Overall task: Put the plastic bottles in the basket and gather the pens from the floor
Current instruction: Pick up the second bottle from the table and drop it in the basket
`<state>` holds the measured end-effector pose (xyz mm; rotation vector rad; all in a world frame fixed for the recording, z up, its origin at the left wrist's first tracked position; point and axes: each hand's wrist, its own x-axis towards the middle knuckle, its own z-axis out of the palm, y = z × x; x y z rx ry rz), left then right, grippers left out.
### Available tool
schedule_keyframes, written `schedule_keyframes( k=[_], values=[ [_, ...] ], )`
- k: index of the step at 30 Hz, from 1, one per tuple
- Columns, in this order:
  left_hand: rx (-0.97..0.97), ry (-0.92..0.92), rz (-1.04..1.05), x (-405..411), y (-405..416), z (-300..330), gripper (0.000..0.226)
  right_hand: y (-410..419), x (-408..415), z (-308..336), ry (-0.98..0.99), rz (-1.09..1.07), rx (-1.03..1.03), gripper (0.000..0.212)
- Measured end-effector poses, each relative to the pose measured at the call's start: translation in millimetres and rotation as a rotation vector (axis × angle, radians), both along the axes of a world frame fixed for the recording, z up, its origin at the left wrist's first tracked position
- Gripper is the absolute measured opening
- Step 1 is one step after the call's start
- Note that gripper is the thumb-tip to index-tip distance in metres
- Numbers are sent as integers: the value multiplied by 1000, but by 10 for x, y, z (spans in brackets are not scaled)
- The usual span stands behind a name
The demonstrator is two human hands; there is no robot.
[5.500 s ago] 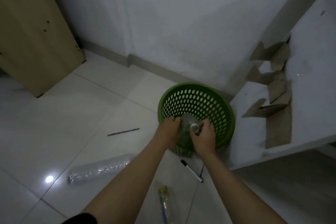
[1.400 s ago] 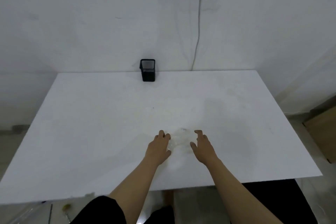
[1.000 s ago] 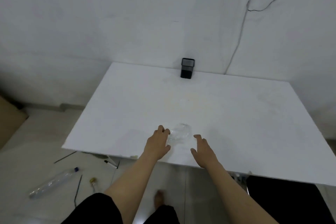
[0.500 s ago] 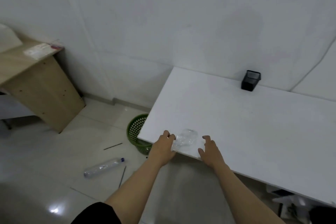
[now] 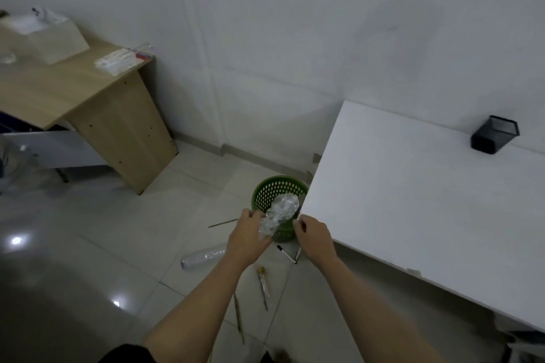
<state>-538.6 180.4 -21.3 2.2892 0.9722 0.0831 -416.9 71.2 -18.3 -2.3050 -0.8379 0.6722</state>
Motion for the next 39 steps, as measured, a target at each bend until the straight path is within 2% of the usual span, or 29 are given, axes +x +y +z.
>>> schedule_keyframes(
  k=[4, 10, 18, 22, 26, 28, 30, 34, 39],
  values=[
    [-107, -66, 222, -59, 248, -151, 46, 367, -57, -159, 12, 64, -20, 42],
    [-232, -105, 382, -34, 630, -807, 43, 773, -148, -894, 107, 55, -56, 30],
    [-312, -174, 364, 398, 1186, -2357, 43, 1261, 30, -2500, 108, -27, -15, 25],
    [-273, -185, 367, 746, 1371, -3174, 40, 1451, 365, -3359, 91, -80, -10, 31],
    [-306, -183, 451, 1046, 1454, -3826, 46, 1557, 693, -4020, 59, -139, -11, 37],
    [-328, -185, 528, 1169, 1464, -4097, 49, 1572, 794, -4283, 50, -156, -36, 32],
    [-375, -181, 578, 1277, 1468, -4300, 53, 1571, 866, -4512, 41, -173, -54, 26],
    [-428, -246, 569, 1479, 1511, -4628, 59, 1560, 954, -4843, 20, -208, -38, 26],
    [-516, -329, 632, 1638, 1529, -4709, 61, 1523, 978, -5007, 16, -271, 3, 25]
  ],
)
